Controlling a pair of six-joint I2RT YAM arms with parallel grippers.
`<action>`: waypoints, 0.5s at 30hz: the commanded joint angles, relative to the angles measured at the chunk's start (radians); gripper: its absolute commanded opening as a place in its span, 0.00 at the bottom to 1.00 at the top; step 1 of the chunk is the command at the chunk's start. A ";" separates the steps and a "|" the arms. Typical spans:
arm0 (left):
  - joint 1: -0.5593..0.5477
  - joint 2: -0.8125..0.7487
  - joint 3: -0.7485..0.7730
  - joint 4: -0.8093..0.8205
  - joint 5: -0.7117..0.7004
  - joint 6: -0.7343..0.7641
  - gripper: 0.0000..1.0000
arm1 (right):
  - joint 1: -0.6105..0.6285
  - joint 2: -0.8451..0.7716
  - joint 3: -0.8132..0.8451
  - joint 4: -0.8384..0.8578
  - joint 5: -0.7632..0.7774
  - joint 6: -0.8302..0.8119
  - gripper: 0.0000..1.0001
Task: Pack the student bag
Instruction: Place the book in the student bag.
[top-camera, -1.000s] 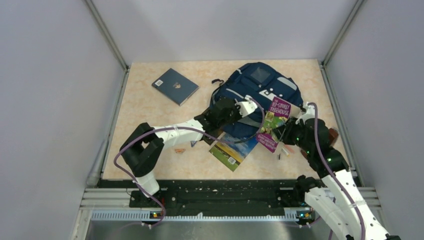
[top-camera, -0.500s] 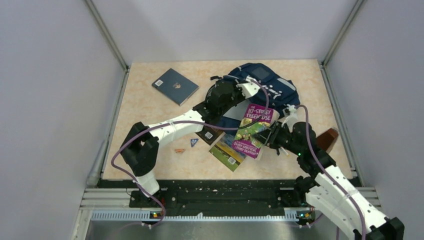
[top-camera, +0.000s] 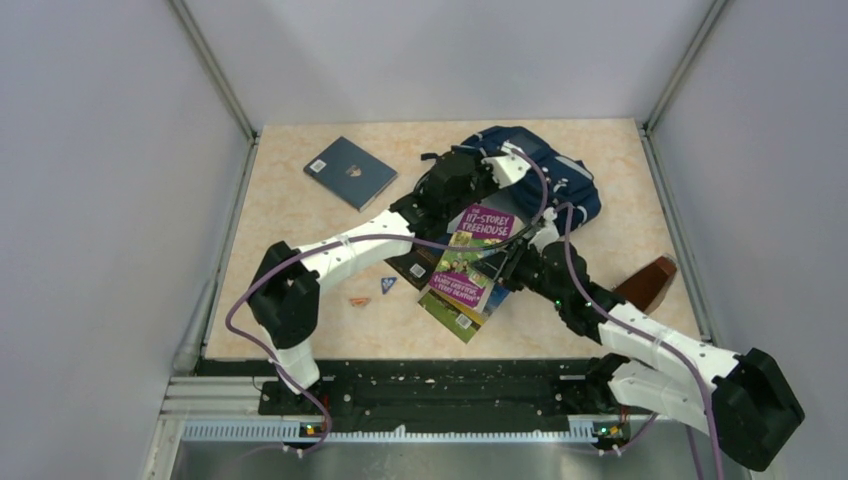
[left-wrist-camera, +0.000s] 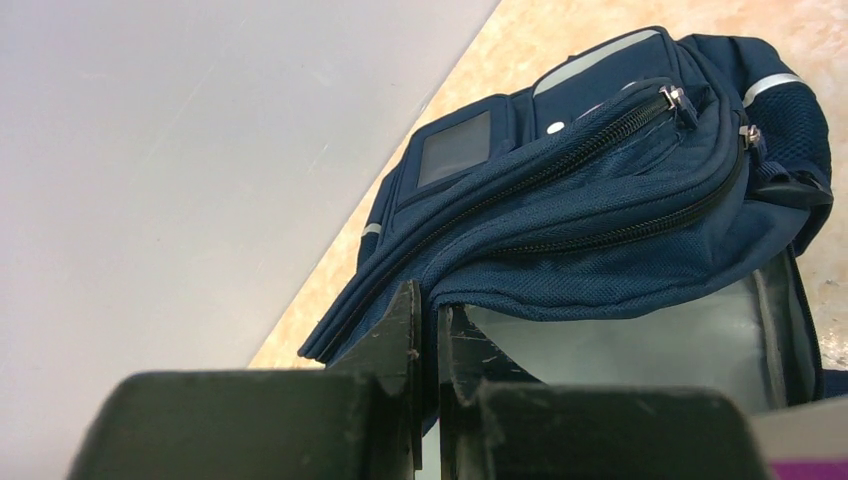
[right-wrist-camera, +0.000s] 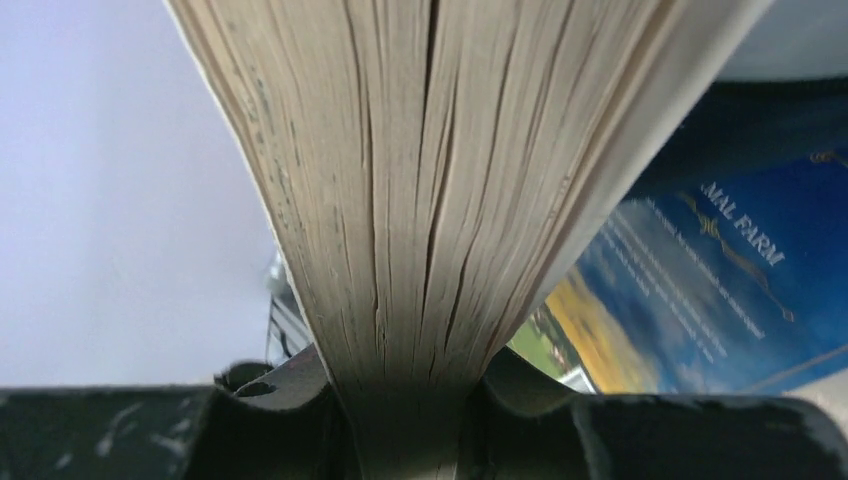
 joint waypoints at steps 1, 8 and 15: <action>-0.001 -0.085 0.008 0.131 0.033 -0.021 0.00 | 0.004 0.045 0.008 0.351 0.146 0.133 0.00; -0.001 -0.113 -0.031 0.123 0.037 -0.033 0.00 | 0.002 0.077 -0.020 0.418 0.369 0.312 0.00; -0.001 -0.132 -0.047 0.132 0.065 -0.041 0.00 | 0.002 0.083 -0.077 0.402 0.646 0.433 0.00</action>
